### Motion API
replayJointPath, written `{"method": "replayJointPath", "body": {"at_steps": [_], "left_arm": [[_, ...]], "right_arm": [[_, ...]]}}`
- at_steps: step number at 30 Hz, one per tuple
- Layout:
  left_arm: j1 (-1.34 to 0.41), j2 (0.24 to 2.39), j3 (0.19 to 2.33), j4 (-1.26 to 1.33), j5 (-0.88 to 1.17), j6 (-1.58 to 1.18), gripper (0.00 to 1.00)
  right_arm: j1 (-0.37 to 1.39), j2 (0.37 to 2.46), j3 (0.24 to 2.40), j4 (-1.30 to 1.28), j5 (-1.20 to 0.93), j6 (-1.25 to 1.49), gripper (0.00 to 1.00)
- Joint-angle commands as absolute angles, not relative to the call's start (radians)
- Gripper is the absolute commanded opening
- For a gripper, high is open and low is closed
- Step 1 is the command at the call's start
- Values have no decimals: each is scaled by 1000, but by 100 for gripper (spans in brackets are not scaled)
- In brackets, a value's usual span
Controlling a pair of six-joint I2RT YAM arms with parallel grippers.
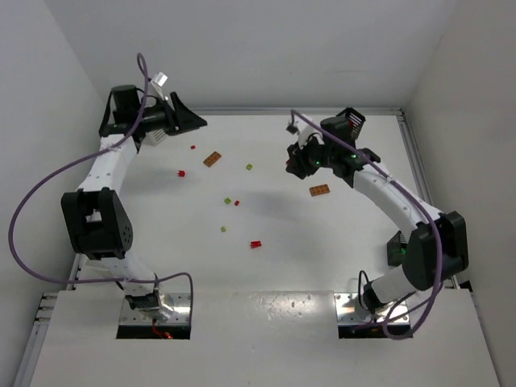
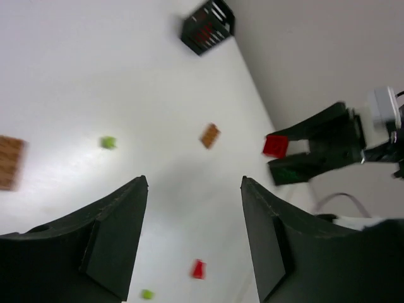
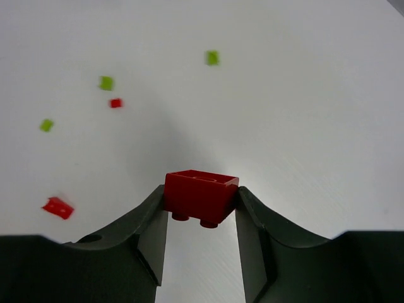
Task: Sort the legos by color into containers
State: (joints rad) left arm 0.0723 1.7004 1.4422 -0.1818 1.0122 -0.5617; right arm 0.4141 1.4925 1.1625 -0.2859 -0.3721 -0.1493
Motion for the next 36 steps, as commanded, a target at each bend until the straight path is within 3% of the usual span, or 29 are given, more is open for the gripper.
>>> {"method": "replayJointPath", "body": {"at_steps": [1,9,24,32,36], "left_arm": [[78,1657,1568,-374,907,-309,66],[-37,1504,1502,-549,624,122,69],[-147,1474,1391,-568,480,97,71],[-183,1503,1338,-568,390,20,71],[-192,1522,1328,-568,367,73,73]], "right_arm": [[272,1552,1284,-340,-226,-69,0],[-4,1845,1643,-385,-146,37,0],[-64,2149,1901,-290,-80,109,1],[-55,2213,1956,-250,-2,100,24],[-46,2214,1956,-250,0,100,46]]}}
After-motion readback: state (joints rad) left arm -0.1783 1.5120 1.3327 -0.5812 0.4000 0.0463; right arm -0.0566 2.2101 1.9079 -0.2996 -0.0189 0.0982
